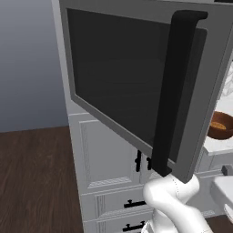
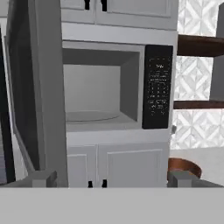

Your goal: Open the microwave, place the bowl with waffle inside the microwave, then close the microwave door and turn it on.

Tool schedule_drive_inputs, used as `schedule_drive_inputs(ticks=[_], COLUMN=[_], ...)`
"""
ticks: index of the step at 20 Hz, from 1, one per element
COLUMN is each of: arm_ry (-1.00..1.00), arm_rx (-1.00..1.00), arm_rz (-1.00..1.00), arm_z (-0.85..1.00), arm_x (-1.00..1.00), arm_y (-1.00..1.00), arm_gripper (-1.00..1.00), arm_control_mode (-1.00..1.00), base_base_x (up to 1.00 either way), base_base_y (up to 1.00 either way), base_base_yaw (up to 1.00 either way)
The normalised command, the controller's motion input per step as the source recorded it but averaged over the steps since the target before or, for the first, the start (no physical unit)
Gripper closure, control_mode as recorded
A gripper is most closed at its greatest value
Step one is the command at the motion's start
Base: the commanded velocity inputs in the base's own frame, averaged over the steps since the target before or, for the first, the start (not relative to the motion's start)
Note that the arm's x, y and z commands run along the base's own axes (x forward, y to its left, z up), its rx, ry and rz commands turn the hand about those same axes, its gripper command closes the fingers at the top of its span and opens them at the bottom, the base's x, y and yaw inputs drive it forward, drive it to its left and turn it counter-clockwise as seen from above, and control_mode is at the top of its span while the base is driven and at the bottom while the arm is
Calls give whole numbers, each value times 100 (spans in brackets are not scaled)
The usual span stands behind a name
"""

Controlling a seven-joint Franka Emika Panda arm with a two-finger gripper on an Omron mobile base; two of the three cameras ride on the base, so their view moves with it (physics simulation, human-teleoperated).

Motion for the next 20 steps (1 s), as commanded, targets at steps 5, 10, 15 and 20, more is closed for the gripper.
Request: schedule_drive_inputs(ticks=[5,10,15,20], arm_ry=[11,2,-7,-28], arm_rx=[0,0,1,0], arm_rz=[58,63,79,39], arm_z=[0,-8,-35,-29], arm_x=[87,100,97,63], arm_y=[-54,-36,-10,51], arm_gripper=[-100,-100,-100,-100], arm_control_mode=[-100,-100,-100,-100], base_base_x=[0,0,0,0], base_base_y=[0,0,0,0], base_base_yaw=[0,0,0,0])
